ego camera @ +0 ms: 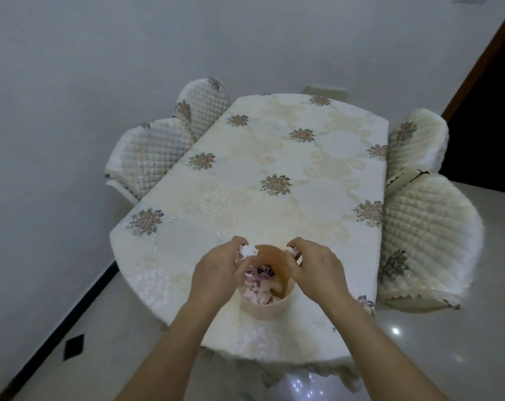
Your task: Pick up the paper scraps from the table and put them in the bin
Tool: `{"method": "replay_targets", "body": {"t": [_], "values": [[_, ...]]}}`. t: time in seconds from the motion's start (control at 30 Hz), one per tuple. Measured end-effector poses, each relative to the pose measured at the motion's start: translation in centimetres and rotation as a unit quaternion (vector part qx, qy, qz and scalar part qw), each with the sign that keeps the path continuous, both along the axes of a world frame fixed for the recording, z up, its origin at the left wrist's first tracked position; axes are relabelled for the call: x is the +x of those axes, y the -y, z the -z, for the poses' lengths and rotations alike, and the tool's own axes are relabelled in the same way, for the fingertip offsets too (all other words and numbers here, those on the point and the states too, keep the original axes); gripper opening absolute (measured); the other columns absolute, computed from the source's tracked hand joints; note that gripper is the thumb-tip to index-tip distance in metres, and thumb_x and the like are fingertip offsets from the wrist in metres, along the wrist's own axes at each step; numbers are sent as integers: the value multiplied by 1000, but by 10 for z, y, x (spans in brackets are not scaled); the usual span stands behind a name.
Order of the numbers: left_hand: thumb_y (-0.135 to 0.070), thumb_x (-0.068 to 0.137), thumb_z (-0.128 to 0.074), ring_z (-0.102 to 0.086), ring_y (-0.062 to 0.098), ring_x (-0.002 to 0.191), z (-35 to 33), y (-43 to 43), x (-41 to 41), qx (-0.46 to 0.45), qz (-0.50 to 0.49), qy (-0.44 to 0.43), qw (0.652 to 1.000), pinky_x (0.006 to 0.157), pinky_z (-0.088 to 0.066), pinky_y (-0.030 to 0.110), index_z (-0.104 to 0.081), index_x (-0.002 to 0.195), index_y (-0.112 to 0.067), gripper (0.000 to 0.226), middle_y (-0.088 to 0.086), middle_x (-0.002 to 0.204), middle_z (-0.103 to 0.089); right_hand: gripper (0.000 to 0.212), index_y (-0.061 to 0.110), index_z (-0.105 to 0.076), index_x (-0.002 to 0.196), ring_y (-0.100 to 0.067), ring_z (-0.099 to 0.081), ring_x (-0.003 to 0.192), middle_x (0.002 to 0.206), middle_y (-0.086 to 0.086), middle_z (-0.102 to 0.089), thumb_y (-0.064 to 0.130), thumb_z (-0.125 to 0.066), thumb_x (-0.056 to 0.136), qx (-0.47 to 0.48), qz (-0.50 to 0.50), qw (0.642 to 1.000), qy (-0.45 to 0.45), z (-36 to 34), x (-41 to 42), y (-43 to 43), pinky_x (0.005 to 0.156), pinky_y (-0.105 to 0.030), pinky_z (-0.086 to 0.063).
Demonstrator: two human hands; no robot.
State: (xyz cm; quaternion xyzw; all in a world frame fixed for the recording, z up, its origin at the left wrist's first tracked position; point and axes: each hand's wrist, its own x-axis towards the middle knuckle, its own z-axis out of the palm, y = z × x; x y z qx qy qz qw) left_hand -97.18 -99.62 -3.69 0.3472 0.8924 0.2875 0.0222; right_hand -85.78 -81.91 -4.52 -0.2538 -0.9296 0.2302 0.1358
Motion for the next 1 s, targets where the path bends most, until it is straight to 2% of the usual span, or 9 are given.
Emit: {"method": "replay_targets", "body": {"t": [0.07, 0.2, 0.47, 0.53, 0.57, 0.63, 0.7, 0.8, 1.0], "values": [[-43, 89, -61, -61, 17, 76, -1, 7, -3, -10, 2, -28, 1000, 64, -51, 37, -58, 105, -29, 21, -8, 83, -65, 18, 31, -62, 98, -19, -61, 76, 86, 10, -67, 40, -47, 94, 29, -22, 999, 3, -1, -8, 5, 60, -32, -48], [-42, 86, -66, -59, 18, 71, 2, 14, -6, -20, 1, -113, 993, 53, -47, 34, -65, 97, -24, 20, -7, 79, -65, 14, 30, -61, 94, -21, -61, 70, 82, 9, -65, 37, -49, 93, 73, -44, 996, -2, -4, -18, 16, 55, -30, -46], [-37, 68, -82, -58, 17, 65, 12, 9, -6, -71, 24, -172, 982, 46, -43, 27, -71, 88, -24, 26, -8, 77, -66, 8, 27, -61, 85, -17, -53, 68, 75, 7, -58, 30, -54, 89, 164, -63, 985, -2, 0, -29, 32, 42, -26, -38], [-36, 66, -82, -57, 18, 69, 13, 6, -8, -94, 27, -177, 979, 49, -45, 29, -71, 90, -23, 29, -8, 80, -67, 6, 25, -61, 84, -17, -52, 68, 74, 7, -57, 29, -58, 87, 183, -64, 981, 13, 1, -29, 34, 41, -26, -36], [-39, 69, -78, -58, 18, 77, 15, 5, -9, -112, 28, -172, 978, 57, -46, 30, -70, 97, -24, 32, -8, 88, -68, 5, 25, -62, 85, -17, -53, 70, 75, 7, -59, 29, -60, 86, 194, -66, 979, 20, 2, -29, 34, 41, -26, -36], [-51, 77, -63, -55, 20, 101, 19, 3, -12, -152, 29, -139, 978, 75, -43, 33, -62, 118, -27, 48, -8, 113, -63, 16, 24, -64, 98, -19, -56, 81, 88, 6, -63, 31, -59, 85, 189, -84, 977, 58, 6, -27, 34, 50, -29, -41], [-59, 82, -54, -51, 19, 114, 25, 3, -12, -160, 35, -128, 978, 84, -40, 35, -55, 127, -29, 55, -8, 126, -58, 32, 25, -60, 114, -20, -56, 99, 107, 4, -63, 37, -53, 86, 163, -106, 976, 99, 10, -27, 34, 67, -31, -44], [-61, 84, -48, -50, 17, 117, 30, 5, -8, -152, 34, -121, 980, 88, -39, 35, -55, 126, -30, 53, -9, 127, -58, 39, 28, -57, 121, -19, -51, 111, 118, 5, -60, 42, -45, 87, 129, -103, 980, 111, 13, -24, 35, 84, -32, -43], [-61, 85, -45, -49, 17, 119, 32, 2, -8, -142, 33, -114, 983, 92, -39, 35, -54, 127, -29, 53, -8, 129, -58, 40, 21, -59, 121, -23, -49, 120, 124, 0, -59, 34, -52, 84, 119, -80, 985, 98, 10, -22, 30, 94, -36, -40]]}}
